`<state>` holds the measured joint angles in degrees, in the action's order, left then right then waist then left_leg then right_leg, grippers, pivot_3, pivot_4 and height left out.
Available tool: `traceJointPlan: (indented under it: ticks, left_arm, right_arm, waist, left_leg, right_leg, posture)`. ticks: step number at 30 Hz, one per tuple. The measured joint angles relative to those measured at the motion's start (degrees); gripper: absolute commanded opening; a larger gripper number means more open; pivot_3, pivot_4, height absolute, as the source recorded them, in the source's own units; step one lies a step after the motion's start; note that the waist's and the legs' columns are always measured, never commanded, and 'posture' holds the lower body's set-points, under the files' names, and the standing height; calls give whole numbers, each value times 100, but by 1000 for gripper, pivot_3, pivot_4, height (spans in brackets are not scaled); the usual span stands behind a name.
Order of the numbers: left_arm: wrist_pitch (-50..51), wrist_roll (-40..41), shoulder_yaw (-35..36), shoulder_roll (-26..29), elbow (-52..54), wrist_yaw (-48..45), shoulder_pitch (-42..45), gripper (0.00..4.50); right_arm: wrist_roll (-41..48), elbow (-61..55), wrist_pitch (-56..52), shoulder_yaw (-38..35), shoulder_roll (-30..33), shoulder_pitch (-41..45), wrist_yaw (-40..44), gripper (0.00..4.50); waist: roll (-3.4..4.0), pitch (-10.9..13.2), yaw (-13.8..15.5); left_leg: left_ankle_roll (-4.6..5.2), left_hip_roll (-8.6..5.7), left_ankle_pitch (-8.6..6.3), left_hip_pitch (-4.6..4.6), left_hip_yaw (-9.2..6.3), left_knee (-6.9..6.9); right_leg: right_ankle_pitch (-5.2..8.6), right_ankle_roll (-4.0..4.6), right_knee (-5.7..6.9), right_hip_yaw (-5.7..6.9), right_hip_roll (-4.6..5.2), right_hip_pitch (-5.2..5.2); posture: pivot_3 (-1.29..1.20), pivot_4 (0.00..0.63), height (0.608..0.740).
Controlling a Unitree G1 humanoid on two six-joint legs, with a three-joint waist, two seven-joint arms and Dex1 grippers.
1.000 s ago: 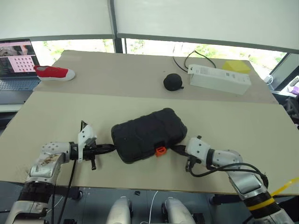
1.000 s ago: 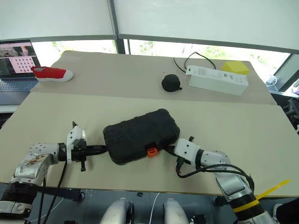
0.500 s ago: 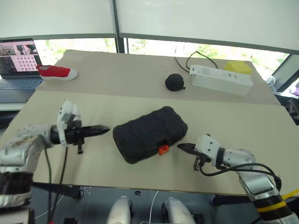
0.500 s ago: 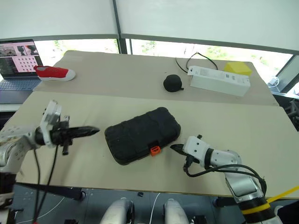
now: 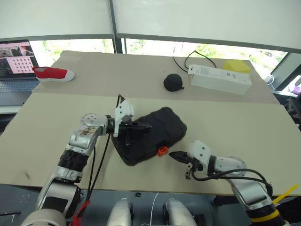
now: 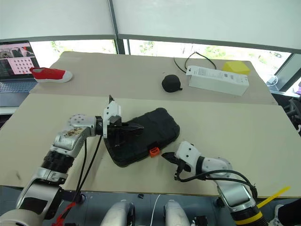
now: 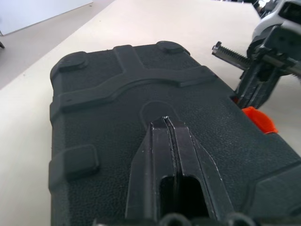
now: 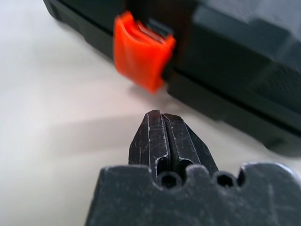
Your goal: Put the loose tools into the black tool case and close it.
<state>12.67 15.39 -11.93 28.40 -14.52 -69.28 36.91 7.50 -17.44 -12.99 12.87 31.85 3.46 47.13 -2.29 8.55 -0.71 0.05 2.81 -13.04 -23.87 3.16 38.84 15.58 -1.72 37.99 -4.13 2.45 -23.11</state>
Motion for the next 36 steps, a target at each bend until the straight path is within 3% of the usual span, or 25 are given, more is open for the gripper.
traceJointPlan:
  ticks: [13, 23, 31, 36]
  left_arm:
    - [-130, -207, -44, 16, -3, -38, -45, 0]
    - [-129, -258, -41, 34, -5, 30, -100, 0]
    - [-130, -343, -44, 37, -18, 61, -154, 0]
    - [-129, -378, -42, 41, -10, 62, -176, 0]
  right_arm:
    - [82, -164, -396, 14, -430, 10, -155, 49]
    - [629, -340, -732, -237, -609, 9, -205, 49]
    - [654, -233, -724, -227, -677, 74, -269, 49]
    - [604, -129, -847, -119, -668, 156, -285, 49]
  waist:
    - [6, -4, -13]
    - [13, -8, -31]
    - [17, -11, -62]
    - [26, -18, -69]
  left_leg:
    - [0, 1, 0, 14, 0, 1]
    - [0, 2, 0, 25, 0, -1]
    - [0, 5, 0, 99, 1, -11]
    - [0, 6, 0, 101, 1, -11]
  right_leg:
    - [0, 0, 6, 0, -1, 8]
    - [0, 0, 8, -2, -2, 13]
    - [19, -19, 1, -1, -2, 83]
    - [30, -31, 2, -2, -3, 84]
  posture:
    - [0, 150, 740]
    - [0, 150, 740]
    - [0, 150, 740]
    - [0, 150, 740]
